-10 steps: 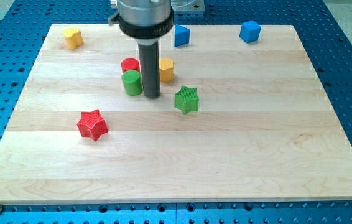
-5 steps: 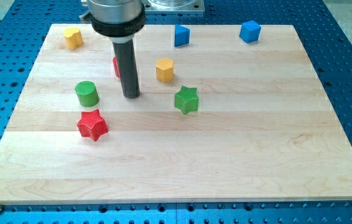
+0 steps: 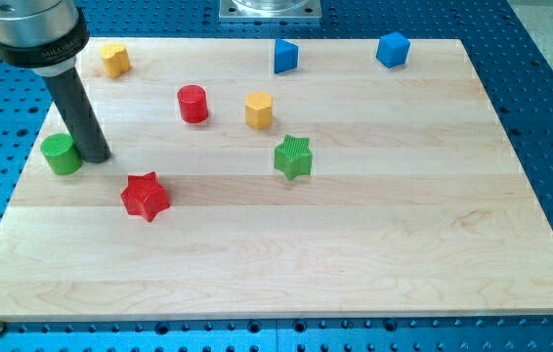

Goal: Move the green circle to the center left of the board

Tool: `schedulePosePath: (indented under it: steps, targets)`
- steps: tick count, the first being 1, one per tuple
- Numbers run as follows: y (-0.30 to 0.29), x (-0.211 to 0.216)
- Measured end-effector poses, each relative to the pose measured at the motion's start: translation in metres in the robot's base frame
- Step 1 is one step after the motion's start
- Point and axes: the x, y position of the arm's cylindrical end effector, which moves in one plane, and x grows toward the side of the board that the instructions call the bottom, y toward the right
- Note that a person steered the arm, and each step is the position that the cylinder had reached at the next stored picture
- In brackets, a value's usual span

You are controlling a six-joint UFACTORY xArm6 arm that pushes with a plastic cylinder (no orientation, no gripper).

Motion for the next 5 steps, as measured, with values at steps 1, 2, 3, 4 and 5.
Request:
schedulePosePath:
  steps: [1, 2, 3, 4, 5]
  targets:
    - [0.0, 0.0]
    - [0.001, 0.0]
    - [0.008, 0.0]
    - [0.041, 0.0]
    - [0.06, 0.001]
